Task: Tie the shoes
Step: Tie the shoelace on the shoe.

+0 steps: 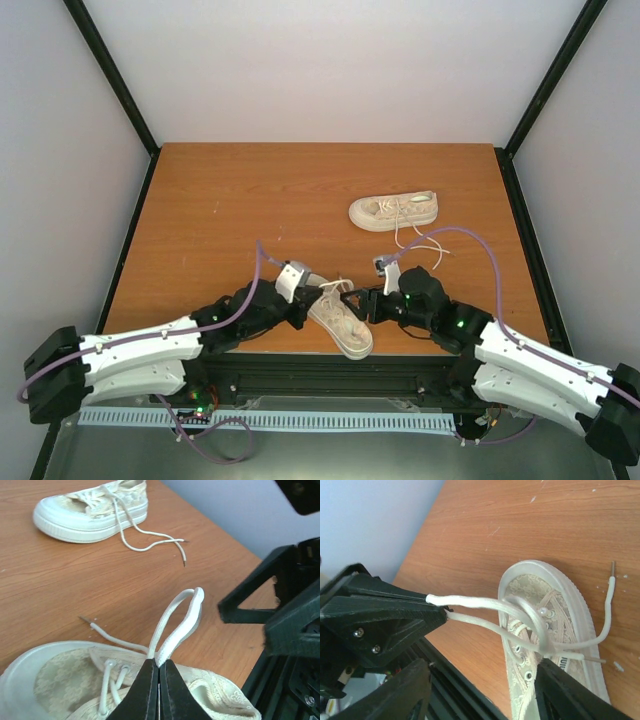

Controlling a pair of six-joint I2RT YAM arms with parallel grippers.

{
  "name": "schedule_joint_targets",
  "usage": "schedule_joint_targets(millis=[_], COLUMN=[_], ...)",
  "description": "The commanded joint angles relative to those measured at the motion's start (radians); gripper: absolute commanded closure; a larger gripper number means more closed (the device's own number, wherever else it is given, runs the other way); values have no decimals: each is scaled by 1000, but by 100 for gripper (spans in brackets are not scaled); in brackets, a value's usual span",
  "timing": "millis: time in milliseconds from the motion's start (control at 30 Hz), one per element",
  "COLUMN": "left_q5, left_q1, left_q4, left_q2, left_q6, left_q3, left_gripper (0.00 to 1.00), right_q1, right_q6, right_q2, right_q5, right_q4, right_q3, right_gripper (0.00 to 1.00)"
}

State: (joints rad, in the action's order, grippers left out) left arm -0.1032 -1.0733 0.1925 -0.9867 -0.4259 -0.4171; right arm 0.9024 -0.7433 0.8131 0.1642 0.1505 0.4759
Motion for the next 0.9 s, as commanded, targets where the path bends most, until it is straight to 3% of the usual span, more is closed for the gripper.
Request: schedule_joint_targets(millis=[0, 167, 333, 533, 867], left_q5=[-64, -53, 53, 164, 202], left_q1=[6, 52, 208, 262, 282], left_q4=[-187, -394, -535, -524, -417], left_q2=[59, 59, 37, -80, -222], left_q6=[-99, -144, -155, -161, -139], left_q3=[-48, -115, -150, -139, -138], left_gripper=[99, 99, 99, 99, 99], right_q1=[-2, -3, -9, -8, 26], right_q6=[54, 77, 60, 42, -15], right_q2=[-70, -96, -75, -57, -46], right_q5=[-47, -106, -164, -29, 158], right_q4=[56, 104, 97, 49, -68], right_q3=[19, 12, -48, -135, -254], right_gripper=[40, 29, 27, 28, 19])
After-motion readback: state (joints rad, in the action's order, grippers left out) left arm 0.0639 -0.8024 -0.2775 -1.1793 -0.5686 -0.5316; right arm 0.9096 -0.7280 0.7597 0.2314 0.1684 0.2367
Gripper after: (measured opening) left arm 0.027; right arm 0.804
